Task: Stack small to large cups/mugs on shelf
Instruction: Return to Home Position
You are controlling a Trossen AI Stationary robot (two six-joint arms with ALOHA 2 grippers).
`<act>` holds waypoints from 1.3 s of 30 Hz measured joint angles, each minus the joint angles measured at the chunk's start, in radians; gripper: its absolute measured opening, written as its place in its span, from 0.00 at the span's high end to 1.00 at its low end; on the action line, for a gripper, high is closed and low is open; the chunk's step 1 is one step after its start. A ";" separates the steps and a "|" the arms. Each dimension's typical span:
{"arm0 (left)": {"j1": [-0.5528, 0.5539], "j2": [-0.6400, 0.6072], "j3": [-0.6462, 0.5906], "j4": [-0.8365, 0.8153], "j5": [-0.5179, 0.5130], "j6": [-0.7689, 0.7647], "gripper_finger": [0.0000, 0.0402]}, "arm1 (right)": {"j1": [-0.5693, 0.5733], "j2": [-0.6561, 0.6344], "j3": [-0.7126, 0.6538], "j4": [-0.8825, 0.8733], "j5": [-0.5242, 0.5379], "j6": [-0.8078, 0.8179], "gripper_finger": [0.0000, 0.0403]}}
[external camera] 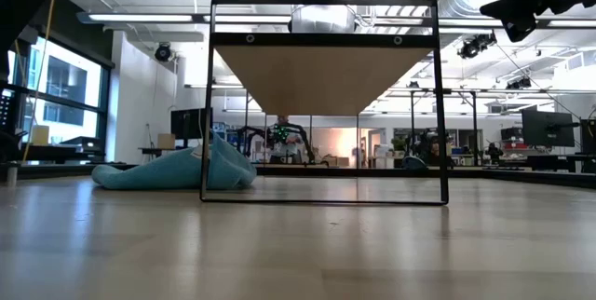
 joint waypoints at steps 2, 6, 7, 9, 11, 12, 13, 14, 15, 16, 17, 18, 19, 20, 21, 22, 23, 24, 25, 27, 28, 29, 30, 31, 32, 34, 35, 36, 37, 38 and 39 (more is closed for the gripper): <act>0.000 0.000 0.000 0.000 0.001 -0.001 0.74 | 0.000 0.000 0.000 0.000 0.000 0.000 0.57; 0.000 -0.001 0.000 -0.002 0.001 -0.004 0.74 | 0.000 0.000 0.000 0.000 0.000 0.000 0.57; 0.000 -0.003 0.000 -0.004 0.001 -0.004 0.74 | 0.000 0.000 0.000 0.000 0.000 0.000 0.57; 0.000 -0.012 0.002 -0.003 0.001 -0.005 0.74 | 0.000 0.000 0.000 0.000 0.000 0.000 0.57; 0.000 -0.018 0.019 -0.006 0.000 -0.012 0.74 | 0.000 0.000 0.000 0.000 0.000 0.000 0.57; 0.000 -0.018 0.034 -0.008 0.001 -0.018 0.74 | 0.000 0.000 0.000 0.000 0.000 0.000 0.57; 0.000 -0.018 0.051 -0.010 0.000 -0.021 0.74 | 0.000 0.000 0.000 0.000 0.000 0.000 0.57; 0.000 -0.018 0.070 -0.013 0.000 -0.024 0.74 | 0.000 0.000 0.000 0.000 0.000 0.000 0.57; 0.000 -0.019 0.087 -0.012 0.000 -0.025 0.74 | 0.000 0.000 0.000 0.000 0.000 0.000 0.57; -0.001 -0.025 0.087 -0.003 0.000 -0.026 0.74 | 0.000 0.000 0.000 0.000 0.000 0.000 0.57; -0.002 -0.037 0.079 0.012 0.000 -0.027 0.74 | 0.000 0.000 0.000 0.000 0.000 0.000 0.57; -0.002 -0.044 0.079 0.007 0.000 -0.030 0.74 | 0.000 0.000 0.000 0.000 0.000 0.000 0.57; -0.002 -0.048 0.085 -0.004 -0.004 -0.030 0.74 | 0.000 0.000 0.000 0.000 0.000 0.000 0.57; -0.002 -0.053 0.087 -0.009 -0.012 -0.035 0.74 | 0.000 0.000 0.000 0.000 0.000 0.000 0.57; -0.002 -0.063 0.084 -0.011 -0.018 -0.041 0.74 | 0.000 0.000 0.000 0.000 0.000 0.000 0.57; -0.002 -0.072 0.082 -0.018 -0.019 -0.049 0.74 | 0.000 0.000 0.000 0.000 0.000 0.000 0.57; 0.000 -0.082 0.082 -0.021 -0.021 -0.053 0.74 | 0.000 0.000 0.000 0.000 0.000 0.000 0.57; 0.000 -0.090 0.085 -0.021 -0.026 -0.055 0.74 | 0.000 0.000 0.000 0.000 0.000 0.000 0.57; 0.000 -0.101 0.086 -0.022 -0.029 -0.057 0.74 | 0.000 0.000 0.000 0.000 0.000 0.000 0.57; 0.000 -0.120 0.086 -0.016 -0.038 -0.064 0.74 | 0.000 0.000 0.000 0.000 0.000 0.000 0.57; 0.000 -0.131 0.086 -0.013 -0.044 -0.071 0.74 | 0.000 0.000 0.000 0.000 0.001 0.000 0.57; 0.000 -0.144 0.086 -0.008 -0.047 -0.076 0.74 | 0.000 0.000 0.000 0.000 0.001 0.000 0.57; 0.000 -0.160 0.086 -0.002 -0.048 -0.079 0.74 | 0.000 0.000 0.000 0.000 0.001 0.000 0.57; 0.000 -0.174 0.086 0.001 -0.050 -0.079 0.74 | 0.000 0.000 0.000 0.000 0.003 0.000 0.57; 0.000 -0.189 0.086 0.007 -0.056 -0.079 0.74 | 0.000 0.000 0.000 0.000 0.004 0.000 0.57; 0.000 -0.218 0.086 0.008 -0.056 -0.079 0.74 | 0.000 0.000 0.000 0.000 0.004 0.000 0.57; 0.000 -0.232 0.086 0.011 -0.057 -0.079 0.74 | 0.000 0.000 0.000 0.000 0.010 0.000 0.57; 0.000 -0.247 0.086 0.011 -0.057 -0.080 0.74 | 0.000 0.000 0.000 0.000 0.020 0.004 0.57; 0.000 -0.261 0.086 0.014 -0.057 -0.081 0.74 | 0.000 0.000 0.000 0.000 0.037 0.009 0.57; 0.000 -0.277 0.086 0.026 -0.057 -0.082 0.74 | 0.000 0.000 0.000 0.000 0.054 0.014 0.57; 0.000 -0.296 0.086 0.035 -0.057 -0.082 0.74 | 0.000 0.000 0.000 0.000 0.068 0.016 0.57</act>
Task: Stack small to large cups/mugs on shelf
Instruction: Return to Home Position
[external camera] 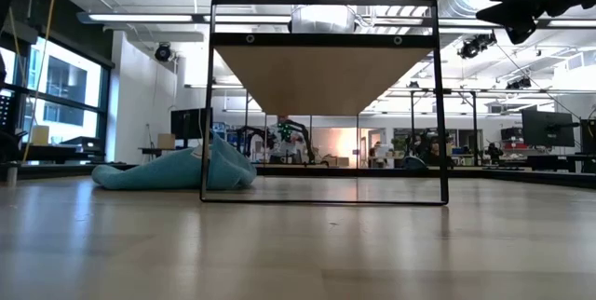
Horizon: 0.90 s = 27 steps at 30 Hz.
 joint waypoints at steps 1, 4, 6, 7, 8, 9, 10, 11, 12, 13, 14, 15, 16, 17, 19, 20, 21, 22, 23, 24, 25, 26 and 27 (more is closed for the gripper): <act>0.000 -0.017 0.000 0.003 0.000 -0.001 0.74 | 0.000 0.000 0.000 0.000 0.009 0.000 0.57; 0.000 -0.062 0.000 0.034 0.000 -0.045 0.74 | 0.000 0.000 0.000 0.006 0.013 0.010 0.57; 0.000 -0.089 0.000 0.041 0.000 -0.083 0.74 | 0.000 0.000 0.000 0.019 0.013 0.027 0.57; 0.000 -0.102 0.000 0.041 0.000 -0.099 0.74 | 0.000 0.000 0.000 0.023 0.014 0.028 0.57; 0.000 -0.116 0.000 0.041 0.000 -0.107 0.74 | 0.000 0.000 0.000 0.031 0.014 0.028 0.57; 0.000 -0.132 0.000 0.039 0.000 -0.116 0.74 | 0.000 0.000 0.000 0.041 0.015 0.030 0.57; 0.000 -0.146 0.000 0.038 0.000 -0.127 0.74 | 0.000 0.000 0.000 0.050 0.015 0.036 0.57; 0.000 -0.161 0.000 0.038 0.000 -0.130 0.74 | 0.000 0.000 0.000 0.064 0.015 0.049 0.57; 0.000 -0.176 0.000 0.038 0.000 -0.132 0.74 | 0.000 0.000 0.000 0.078 0.015 0.053 0.57; 0.000 -0.187 0.000 0.038 0.000 -0.136 0.74 | 0.000 0.000 0.000 0.090 0.015 0.058 0.57; 0.000 -0.200 0.000 0.039 0.000 -0.142 0.74 | 0.000 0.000 0.000 0.103 0.015 0.072 0.57; 0.000 -0.212 0.000 0.038 -0.003 -0.149 0.74 | 0.000 0.000 0.000 0.120 0.015 0.082 0.57; 0.000 -0.220 0.000 0.040 -0.011 -0.149 0.74 | 0.000 0.000 0.000 0.130 0.015 0.098 0.57; 0.000 -0.231 0.000 0.042 -0.028 -0.142 0.74 | 0.000 0.000 0.000 0.140 0.015 0.106 0.57; 0.000 -0.250 0.000 0.017 -0.067 -0.134 0.74 | 0.000 0.000 0.000 0.154 0.015 0.126 0.57; 0.000 -0.260 0.000 0.001 -0.089 -0.134 0.74 | 0.000 0.000 0.000 0.164 0.015 0.137 0.57; 0.000 -0.272 0.000 -0.014 -0.113 -0.132 0.74 | 0.000 0.000 0.000 0.173 0.015 0.142 0.57; 0.000 -0.281 0.000 -0.022 -0.137 -0.130 0.74 | 0.000 0.000 0.000 0.181 0.015 0.142 0.57; 0.000 -0.291 0.000 -0.020 -0.156 -0.130 0.74 | 0.000 0.000 0.000 0.190 0.015 0.146 0.57; 0.000 -0.305 0.000 -0.022 -0.164 -0.130 0.74 | 0.000 0.000 0.000 0.201 0.015 0.162 0.57; 0.000 -0.314 0.000 -0.023 -0.164 -0.130 0.74 | 0.000 0.000 0.000 0.215 0.015 0.186 0.57; 0.000 -0.324 0.000 -0.017 -0.160 -0.130 0.74 | 0.000 0.000 0.000 0.233 0.015 0.215 0.57; 0.000 -0.339 0.000 -0.016 -0.149 -0.126 0.74 | 0.000 0.000 0.000 0.249 0.015 0.235 0.57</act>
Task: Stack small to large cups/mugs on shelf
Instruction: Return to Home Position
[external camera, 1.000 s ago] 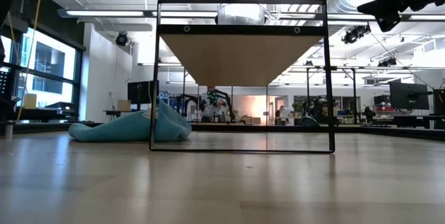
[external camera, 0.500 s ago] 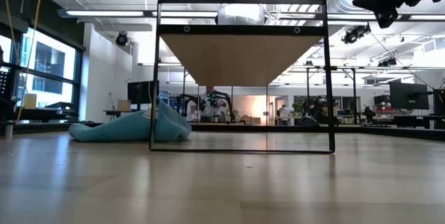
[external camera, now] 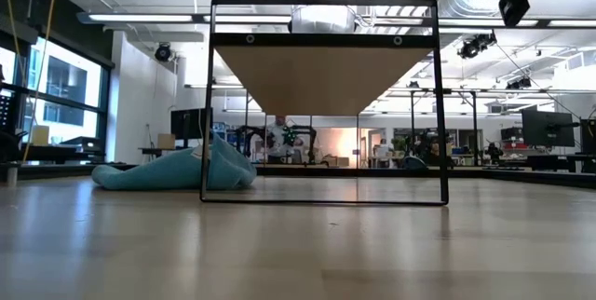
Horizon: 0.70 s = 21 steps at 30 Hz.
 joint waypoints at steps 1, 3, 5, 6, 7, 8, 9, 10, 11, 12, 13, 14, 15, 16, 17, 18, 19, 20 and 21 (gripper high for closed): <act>0.000 -0.010 0.000 -0.002 0.008 0.008 0.74 | 0.000 0.000 0.000 0.013 0.000 -0.001 0.57; 0.000 -0.038 0.000 0.004 0.012 0.031 0.74 | 0.000 0.000 0.000 0.045 0.000 -0.016 0.57; 0.000 -0.065 0.000 0.010 0.013 0.054 0.74 | 0.000 0.000 0.000 0.065 -0.001 -0.043 0.57; 0.000 -0.082 0.000 0.015 0.017 0.068 0.74 | 0.000 0.000 0.000 0.073 -0.001 -0.057 0.57; 0.000 -0.098 -0.002 0.020 0.029 0.080 0.74 | 0.000 0.000 0.000 0.075 -0.001 -0.073 0.57; 0.000 -0.113 -0.006 0.040 0.045 0.092 0.74 | 0.000 0.000 0.000 0.079 -0.001 -0.082 0.57; 0.000 -0.132 -0.013 0.059 0.071 0.108 0.74 | 0.000 0.000 0.000 0.082 -0.001 -0.094 0.57; 0.000 -0.147 -0.023 0.075 0.096 0.124 0.74 | 0.000 0.000 0.000 0.081 -0.001 -0.103 0.57; 0.000 -0.164 -0.035 0.105 0.120 0.133 0.74 | 0.000 0.000 0.000 0.081 -0.001 -0.112 0.57; 0.000 -0.182 -0.048 0.135 0.139 0.139 0.74 | 0.000 0.000 0.000 0.083 -0.001 -0.118 0.57; -0.001 -0.197 -0.065 0.157 0.153 0.143 0.74 | 0.000 0.000 0.000 0.085 0.000 -0.123 0.57; -0.001 -0.212 -0.084 0.179 0.158 0.149 0.74 | 0.000 0.000 0.000 0.088 0.000 -0.129 0.57; -0.001 -0.232 -0.106 0.198 0.161 0.153 0.74 | 0.000 0.000 0.000 0.093 -0.001 -0.131 0.57; -0.001 -0.248 -0.133 0.211 0.163 0.154 0.74 | 0.000 0.000 0.000 0.096 0.000 -0.137 0.57; 0.000 -0.264 -0.165 0.223 0.162 0.154 0.74 | 0.000 0.000 0.000 0.100 0.000 -0.138 0.57; 0.000 -0.283 -0.198 0.231 0.162 0.154 0.74 | 0.000 0.000 0.000 0.106 0.000 -0.139 0.57; 0.000 -0.304 -0.237 0.243 0.162 0.154 0.74 | 0.000 0.000 0.000 0.111 0.000 -0.139 0.57; 0.000 -0.326 -0.284 0.265 0.162 0.153 0.74 | 0.000 0.000 0.000 0.117 0.000 -0.138 0.57; 0.000 -0.347 -0.333 0.296 0.162 0.153 0.74 | 0.000 0.000 0.000 0.125 0.000 -0.139 0.57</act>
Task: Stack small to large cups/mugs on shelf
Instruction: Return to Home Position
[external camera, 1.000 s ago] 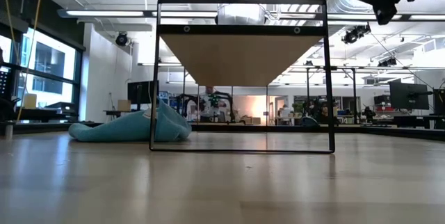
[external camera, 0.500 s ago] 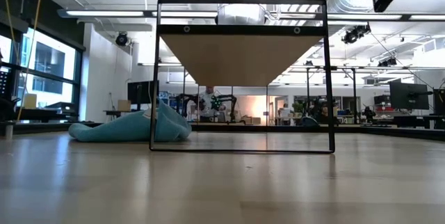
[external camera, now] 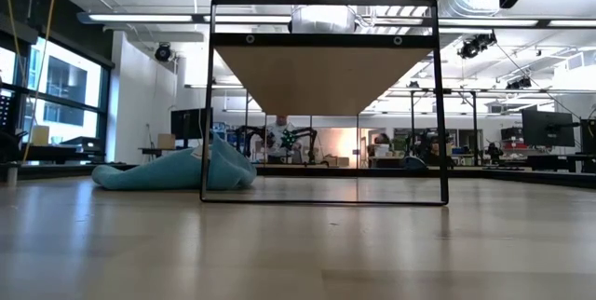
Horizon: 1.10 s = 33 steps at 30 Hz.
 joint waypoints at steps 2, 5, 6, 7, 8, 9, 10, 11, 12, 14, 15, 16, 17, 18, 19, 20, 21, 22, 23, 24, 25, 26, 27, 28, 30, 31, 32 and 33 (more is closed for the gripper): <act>0.000 -0.048 -0.112 0.069 0.000 0.000 0.74 | 0.000 0.000 0.000 0.015 0.000 0.001 0.57; 0.000 -0.130 -0.294 0.183 -0.003 0.000 0.74 | 0.000 0.000 0.000 0.029 0.000 0.005 0.57; 0.000 -0.161 -0.358 0.227 -0.003 0.000 0.74 | 0.000 0.000 0.000 0.029 0.000 0.005 0.57; 0.000 -0.194 -0.418 0.275 -0.003 0.000 0.74 | 0.000 0.000 0.000 0.028 0.000 0.007 0.57; 0.000 -0.228 -0.477 0.324 -0.003 0.000 0.74 | 0.000 0.000 0.000 0.027 0.000 0.012 0.57; 0.000 -0.260 -0.536 0.365 -0.003 -0.001 0.74 | 0.000 0.000 0.000 0.027 0.000 0.022 0.57; 0.000 -0.292 -0.593 0.403 0.004 0.000 0.74 | 0.000 0.000 0.000 0.026 0.000 0.028 0.57; 0.000 -0.320 -0.647 0.444 0.020 0.001 0.74 | 0.000 0.000 0.000 0.026 0.000 0.036 0.57; 0.000 -0.349 -0.698 0.489 0.038 0.000 0.74 | 0.000 0.000 0.000 0.027 0.000 0.042 0.57; 0.000 -0.394 -0.792 0.570 0.060 -0.024 0.74 | 0.000 0.000 0.000 0.026 0.000 0.054 0.57; 0.000 -0.414 -0.832 0.606 0.064 -0.045 0.74 | 0.000 0.000 0.000 0.026 0.000 0.055 0.57; 0.000 -0.432 -0.866 0.632 0.066 -0.068 0.74 | 0.000 0.000 0.000 0.026 0.000 0.054 0.57; 0.000 -0.447 -0.898 0.652 0.066 -0.093 0.74 | 0.000 0.000 0.000 0.026 0.000 0.050 0.57; 0.000 -0.461 -0.924 0.665 0.065 -0.119 0.74 | 0.000 0.000 0.000 0.026 0.000 0.044 0.57; 0.000 -0.474 -0.949 0.671 0.065 -0.142 0.74 | 0.000 0.000 0.000 0.026 0.000 0.044 0.57; 0.000 -0.485 -0.972 0.670 0.065 -0.161 0.74 | 0.000 0.000 0.000 0.026 0.000 0.045 0.57; 0.000 -0.496 -0.996 0.666 0.065 -0.178 0.74 | 0.000 0.000 0.000 0.026 0.000 0.045 0.57; 0.000 -0.507 -1.020 0.652 0.068 -0.183 0.74 | 0.000 0.000 0.000 0.025 0.000 0.045 0.57; 0.000 -0.517 -1.047 0.637 0.076 -0.185 0.74 | 0.000 0.000 0.000 0.022 0.000 0.043 0.57; 0.000 -0.526 -1.075 0.632 0.081 -0.185 0.74 | 0.000 0.000 0.000 0.017 0.000 0.039 0.57; 0.000 -0.539 -1.106 0.633 0.083 -0.185 0.74 | 0.000 0.000 0.000 0.014 0.000 0.034 0.57; 0.000 -0.550 -1.134 0.637 0.083 -0.185 0.74 | 0.000 0.000 0.000 0.014 0.000 0.028 0.57; 0.000 -0.560 -1.163 0.654 0.082 -0.184 0.74 | 0.000 0.000 0.000 0.014 0.000 0.023 0.57; 0.000 -0.571 -1.193 0.683 0.078 -0.184 0.74 | 0.000 0.000 0.000 0.014 0.000 0.018 0.57; 0.000 -0.593 -1.245 0.747 0.076 -0.182 0.74 | 0.000 0.000 0.000 0.014 0.000 0.016 0.57; 0.000 -0.603 -1.269 0.779 0.075 -0.178 0.74 | 0.000 0.000 0.000 0.013 0.000 0.016 0.57; 0.000 -0.613 -1.290 0.801 0.075 -0.164 0.74 | 0.000 0.000 0.000 0.010 -0.001 0.016 0.57; 0.000 -0.625 -1.306 0.817 0.075 -0.149 0.74 | 0.000 0.000 0.000 0.003 -0.005 0.016 0.57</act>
